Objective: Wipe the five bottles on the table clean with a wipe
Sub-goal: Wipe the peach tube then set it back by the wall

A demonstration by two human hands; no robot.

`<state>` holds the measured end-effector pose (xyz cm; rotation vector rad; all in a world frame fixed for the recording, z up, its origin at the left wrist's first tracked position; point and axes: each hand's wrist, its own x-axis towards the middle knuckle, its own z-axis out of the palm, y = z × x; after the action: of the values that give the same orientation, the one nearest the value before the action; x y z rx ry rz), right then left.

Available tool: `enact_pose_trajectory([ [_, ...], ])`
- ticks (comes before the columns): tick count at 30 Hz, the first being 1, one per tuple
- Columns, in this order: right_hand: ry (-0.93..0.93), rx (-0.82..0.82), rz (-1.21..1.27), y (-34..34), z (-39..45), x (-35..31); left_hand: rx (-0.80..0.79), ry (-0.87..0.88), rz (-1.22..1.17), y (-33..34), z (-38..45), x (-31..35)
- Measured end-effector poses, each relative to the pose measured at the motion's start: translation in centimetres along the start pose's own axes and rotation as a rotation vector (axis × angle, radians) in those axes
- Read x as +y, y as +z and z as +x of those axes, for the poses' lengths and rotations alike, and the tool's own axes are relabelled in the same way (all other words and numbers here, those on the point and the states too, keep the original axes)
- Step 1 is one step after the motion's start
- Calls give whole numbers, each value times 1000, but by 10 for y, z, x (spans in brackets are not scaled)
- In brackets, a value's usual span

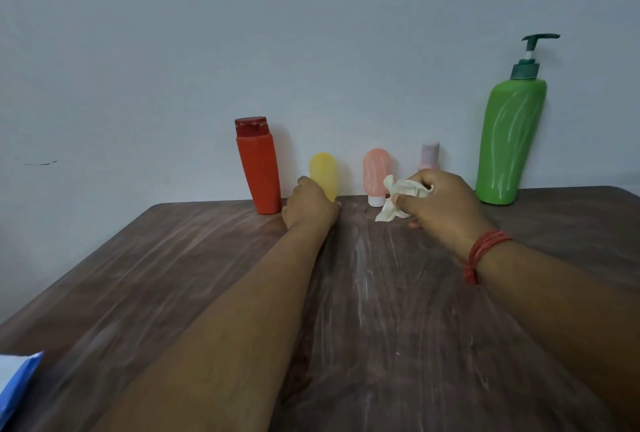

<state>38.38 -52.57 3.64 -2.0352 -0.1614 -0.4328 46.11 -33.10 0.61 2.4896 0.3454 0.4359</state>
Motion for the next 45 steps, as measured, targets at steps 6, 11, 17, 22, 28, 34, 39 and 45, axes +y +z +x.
enact_pose_trajectory([
  [6, 16, 11, 16, 6, -2, 14, 24, 5, 47, 4, 8, 0],
  [11, 47, 12, 63, 12, -6, 17, 24, 19, 81, 3, 8, -1],
  [17, 38, -8, 97, 12, -12, 14, 30, 31, 88, 3, 7, 0],
  [22, 58, 15, 125, 9, -18, 11, 36, -7, 59, 1, 0, -1],
  [28, 78, 48, 179, -3, -33, 1, 149, -136, -134, -2, -25, 12],
  [34, 105, 49, 249, -26, -52, -1, 143, -105, -98, -7, -43, 16],
  [39, 102, 56, 274, -41, -60, 8, 61, -64, -36, 1, -36, 21],
  [45, 73, 44, 262, -47, -60, 19, 13, -69, 15, 6, -22, 16],
])
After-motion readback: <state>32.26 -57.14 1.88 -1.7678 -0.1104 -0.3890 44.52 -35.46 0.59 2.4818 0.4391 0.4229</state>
